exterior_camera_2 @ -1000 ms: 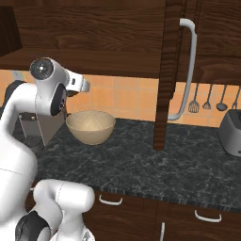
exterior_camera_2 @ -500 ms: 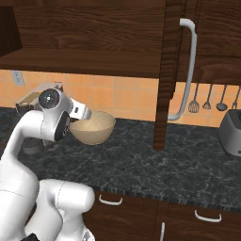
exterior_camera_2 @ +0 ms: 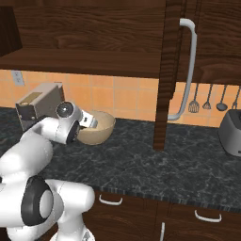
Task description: Open the cabinet, pick up the bread from the cabinet and place it in the basket. Then move the basket to the dining counter.
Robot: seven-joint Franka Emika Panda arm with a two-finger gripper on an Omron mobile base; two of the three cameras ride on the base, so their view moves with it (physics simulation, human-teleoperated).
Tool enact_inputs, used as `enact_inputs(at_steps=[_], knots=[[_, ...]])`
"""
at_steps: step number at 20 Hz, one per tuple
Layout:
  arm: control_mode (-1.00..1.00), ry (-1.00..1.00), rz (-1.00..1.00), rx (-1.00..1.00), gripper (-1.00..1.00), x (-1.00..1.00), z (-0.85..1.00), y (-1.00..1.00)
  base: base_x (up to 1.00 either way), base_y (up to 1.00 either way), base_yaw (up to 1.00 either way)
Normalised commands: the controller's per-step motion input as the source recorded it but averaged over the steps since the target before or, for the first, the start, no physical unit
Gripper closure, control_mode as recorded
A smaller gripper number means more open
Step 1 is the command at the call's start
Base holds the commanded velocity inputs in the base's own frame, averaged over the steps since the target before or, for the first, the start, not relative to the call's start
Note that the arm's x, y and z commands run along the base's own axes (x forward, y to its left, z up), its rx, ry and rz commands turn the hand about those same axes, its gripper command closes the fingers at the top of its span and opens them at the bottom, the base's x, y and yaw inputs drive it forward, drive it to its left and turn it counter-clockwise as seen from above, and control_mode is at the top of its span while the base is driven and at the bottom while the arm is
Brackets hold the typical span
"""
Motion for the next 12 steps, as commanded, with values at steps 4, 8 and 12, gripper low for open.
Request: enact_inputs(at_steps=[4, 8, 12], knots=[[-1.00, 0.19, -0.01, 0.00, 1.00, 0.80, -0.05, 0.02, 0.00, 0.00, 0.00], [-1.00, 0.17, 0.00, 0.00, 1.00, 0.62, -0.18, 0.00, 0.00, 0.00, 0.00], [-1.00, 0.03, 0.00, 0.00, 1.00, 0.61, -0.35, 0.00, 0.00, 0.00, 0.00]])
